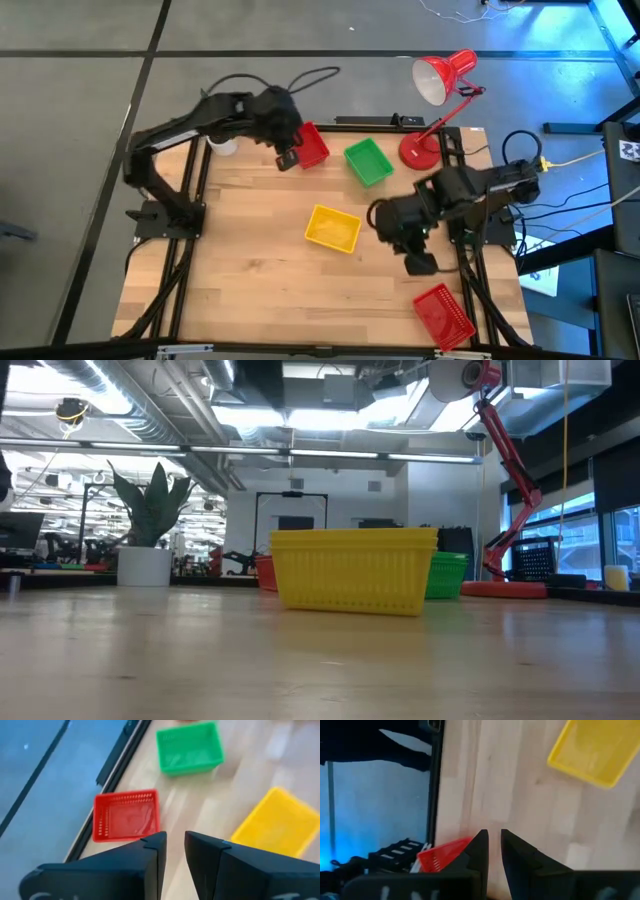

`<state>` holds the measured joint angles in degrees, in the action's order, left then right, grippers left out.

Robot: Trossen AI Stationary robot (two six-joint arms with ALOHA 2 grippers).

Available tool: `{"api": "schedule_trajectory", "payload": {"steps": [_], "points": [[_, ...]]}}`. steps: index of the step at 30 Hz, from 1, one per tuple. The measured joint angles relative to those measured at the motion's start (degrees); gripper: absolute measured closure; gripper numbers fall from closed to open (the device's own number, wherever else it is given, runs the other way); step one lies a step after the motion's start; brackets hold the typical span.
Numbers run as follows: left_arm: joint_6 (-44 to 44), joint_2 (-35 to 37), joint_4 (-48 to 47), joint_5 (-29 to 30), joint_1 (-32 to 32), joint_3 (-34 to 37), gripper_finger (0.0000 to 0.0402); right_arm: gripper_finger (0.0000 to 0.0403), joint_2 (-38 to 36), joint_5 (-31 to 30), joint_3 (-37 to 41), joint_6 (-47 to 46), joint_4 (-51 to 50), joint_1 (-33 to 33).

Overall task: Stack baskets by color
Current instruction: Stack the bottom red bin on the top red bin

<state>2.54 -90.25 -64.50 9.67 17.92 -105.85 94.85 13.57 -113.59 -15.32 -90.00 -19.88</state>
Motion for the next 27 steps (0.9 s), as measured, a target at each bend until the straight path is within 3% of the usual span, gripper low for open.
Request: {"api": "schedule_trajectory", "payload": {"steps": [4,11,16,21,27], "points": [[3.45,4.72,0.24,0.07,-2.96,-0.06,0.0339,0.0353,0.0,-0.63,2.78,-7.98,0.14,-2.79],[6.39,9.55,0.31,0.09,-8.06,0.03,0.0344,0.0353,0.07,3.25,9.52,-12.85,-0.06,-3.69],[6.54,11.74,0.26,0.09,-11.75,0.05,0.0344,0.0353,0.09,5.23,15.09,-9.65,-0.08,-3.69],[6.56,12.68,0.49,0.11,-14.68,0.03,0.0344,0.0351,0.11,11.42,19.82,-2.68,0.21,-3.69],[6.56,13.53,0.46,0.12,-16.54,0.03,0.0344,0.0335,0.13,11.57,23.64,0.46,1.58,-3.84]]}}
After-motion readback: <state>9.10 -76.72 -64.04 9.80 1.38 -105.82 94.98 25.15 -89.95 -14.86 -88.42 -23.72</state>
